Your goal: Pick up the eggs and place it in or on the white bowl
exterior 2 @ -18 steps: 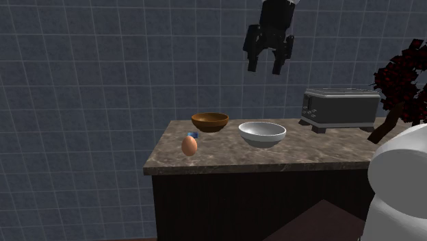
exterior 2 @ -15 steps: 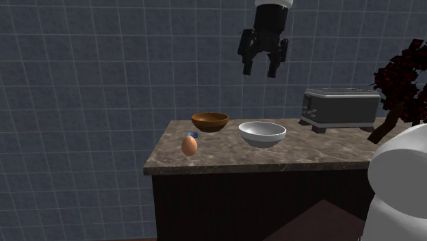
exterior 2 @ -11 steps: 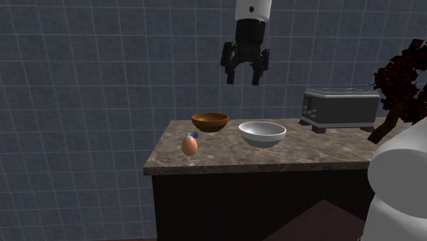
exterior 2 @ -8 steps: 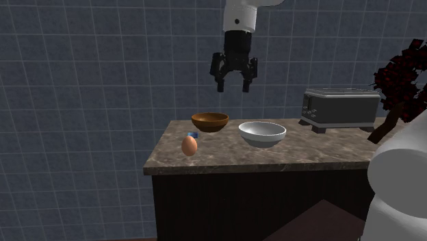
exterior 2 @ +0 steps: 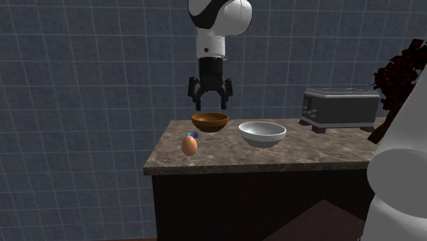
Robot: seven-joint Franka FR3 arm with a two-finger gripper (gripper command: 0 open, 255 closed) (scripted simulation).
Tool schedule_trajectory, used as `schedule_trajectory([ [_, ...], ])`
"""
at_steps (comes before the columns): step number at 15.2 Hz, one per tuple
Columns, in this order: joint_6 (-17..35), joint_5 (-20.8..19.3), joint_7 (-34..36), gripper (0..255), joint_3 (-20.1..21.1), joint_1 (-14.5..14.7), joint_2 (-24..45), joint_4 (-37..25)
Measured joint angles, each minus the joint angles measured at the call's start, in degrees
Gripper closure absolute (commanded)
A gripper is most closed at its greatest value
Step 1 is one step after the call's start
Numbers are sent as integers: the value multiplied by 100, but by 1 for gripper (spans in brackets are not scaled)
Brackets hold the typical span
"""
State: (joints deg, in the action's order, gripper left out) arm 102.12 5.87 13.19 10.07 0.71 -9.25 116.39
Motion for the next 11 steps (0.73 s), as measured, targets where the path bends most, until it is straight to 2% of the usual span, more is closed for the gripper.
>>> schedule_trajectory([
  [11, -179, -375, 700, 0, 144, 211, 2727, -2054],
])
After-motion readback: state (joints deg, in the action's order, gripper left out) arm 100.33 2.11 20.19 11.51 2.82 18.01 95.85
